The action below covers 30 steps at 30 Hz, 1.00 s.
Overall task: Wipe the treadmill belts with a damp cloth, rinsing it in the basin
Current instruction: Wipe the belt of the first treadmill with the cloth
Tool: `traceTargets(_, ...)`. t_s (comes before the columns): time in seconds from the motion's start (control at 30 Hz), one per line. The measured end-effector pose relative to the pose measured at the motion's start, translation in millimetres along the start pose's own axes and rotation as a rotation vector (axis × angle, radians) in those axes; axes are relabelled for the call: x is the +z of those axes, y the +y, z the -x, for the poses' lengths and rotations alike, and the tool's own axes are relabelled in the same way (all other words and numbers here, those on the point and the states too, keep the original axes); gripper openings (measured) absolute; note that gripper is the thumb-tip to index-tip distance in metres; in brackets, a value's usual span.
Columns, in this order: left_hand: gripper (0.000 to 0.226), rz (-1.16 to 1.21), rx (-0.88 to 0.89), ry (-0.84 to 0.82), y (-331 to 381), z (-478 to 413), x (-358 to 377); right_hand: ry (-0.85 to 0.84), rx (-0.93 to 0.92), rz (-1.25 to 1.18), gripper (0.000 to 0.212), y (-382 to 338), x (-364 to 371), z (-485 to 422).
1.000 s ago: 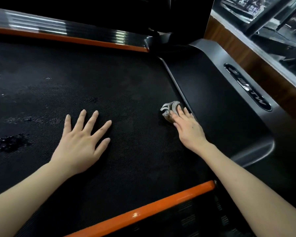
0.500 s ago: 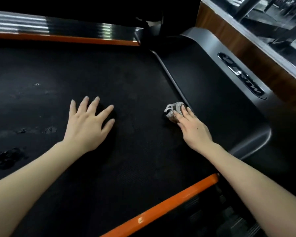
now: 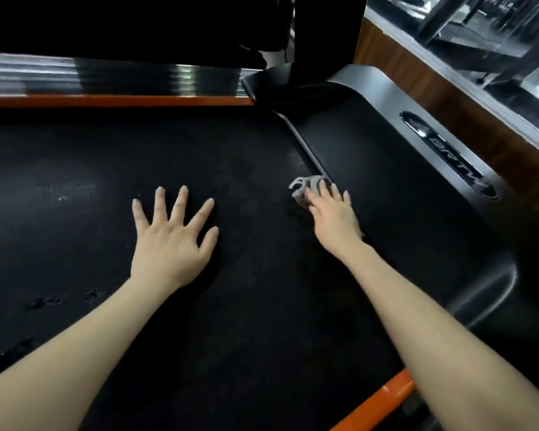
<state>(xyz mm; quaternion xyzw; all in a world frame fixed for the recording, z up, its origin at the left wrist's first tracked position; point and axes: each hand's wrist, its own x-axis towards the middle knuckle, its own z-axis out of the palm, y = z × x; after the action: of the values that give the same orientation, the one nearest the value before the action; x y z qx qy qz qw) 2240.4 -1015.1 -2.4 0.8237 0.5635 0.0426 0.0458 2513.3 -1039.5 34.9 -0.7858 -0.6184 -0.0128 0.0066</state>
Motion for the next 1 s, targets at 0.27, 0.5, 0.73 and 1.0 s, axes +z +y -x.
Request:
traceTargets(0.27,0.073,0.036,-0.001,0.010,0,0,-2,-0.020,-0.360,-0.027,0.049,-40,6,-15)
traceTargets(0.5,0.072,0.023,-0.021,0.002,4,-1,0,0.104,-0.179,0.011,0.050,-67,21,-51)
traceTargets(0.73,0.086,-0.058,0.063,-0.051,-14,-15,-21,0.068,-0.216,-0.115,0.048,-48,19,-99)
traceTargets(1.0,0.080,-0.052,0.038,-0.046,-48,-65,-8,0.152,-0.107,-0.043,0.052,-36,27,-152)
